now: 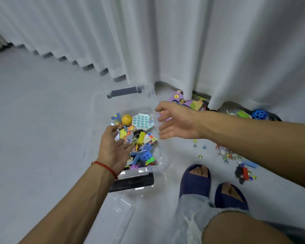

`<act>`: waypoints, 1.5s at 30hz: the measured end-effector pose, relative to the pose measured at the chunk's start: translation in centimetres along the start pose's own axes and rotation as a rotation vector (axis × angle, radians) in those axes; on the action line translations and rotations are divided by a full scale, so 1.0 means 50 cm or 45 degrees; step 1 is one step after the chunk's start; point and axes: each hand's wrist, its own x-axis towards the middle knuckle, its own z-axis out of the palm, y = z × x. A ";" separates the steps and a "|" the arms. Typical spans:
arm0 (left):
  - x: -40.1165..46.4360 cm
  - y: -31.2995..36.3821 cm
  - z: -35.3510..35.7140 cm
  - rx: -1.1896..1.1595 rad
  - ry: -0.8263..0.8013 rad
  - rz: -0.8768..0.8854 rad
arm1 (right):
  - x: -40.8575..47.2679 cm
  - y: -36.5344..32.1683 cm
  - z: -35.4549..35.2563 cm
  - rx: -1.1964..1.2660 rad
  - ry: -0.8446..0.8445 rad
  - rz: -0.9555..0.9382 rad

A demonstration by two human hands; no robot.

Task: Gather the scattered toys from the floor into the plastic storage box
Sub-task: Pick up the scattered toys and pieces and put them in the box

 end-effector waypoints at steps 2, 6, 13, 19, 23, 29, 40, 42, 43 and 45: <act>0.004 -0.026 0.028 0.057 -0.027 0.055 | -0.017 0.011 -0.069 -0.112 0.122 -0.077; 0.022 -0.126 0.122 0.240 -0.158 0.181 | -0.050 0.087 -0.257 -0.388 0.582 -0.078; 0.103 -0.383 0.247 1.040 -0.334 0.125 | -0.097 0.414 -0.510 -1.000 1.000 0.331; 0.233 -0.542 0.250 1.866 -0.466 0.244 | -0.022 0.617 -0.538 -0.807 1.228 0.393; 0.252 -0.628 0.266 2.208 -0.768 0.729 | 0.034 0.645 -0.524 -0.759 1.470 0.282; 0.247 -0.723 0.319 2.098 -1.217 0.940 | 0.056 0.674 -0.524 -0.905 1.543 0.107; 0.245 -0.788 0.321 2.253 -1.458 1.146 | 0.024 0.717 -0.545 -0.703 1.401 -0.274; 0.242 -0.788 0.321 2.237 -1.492 1.162 | 0.021 0.721 -0.550 -0.672 1.372 -0.271; 0.241 -0.786 0.324 2.222 -1.509 1.165 | 0.021 0.722 -0.551 -0.677 1.363 -0.273; 0.239 -0.782 0.329 2.220 -1.551 1.178 | 0.019 0.722 -0.552 -0.695 1.350 -0.297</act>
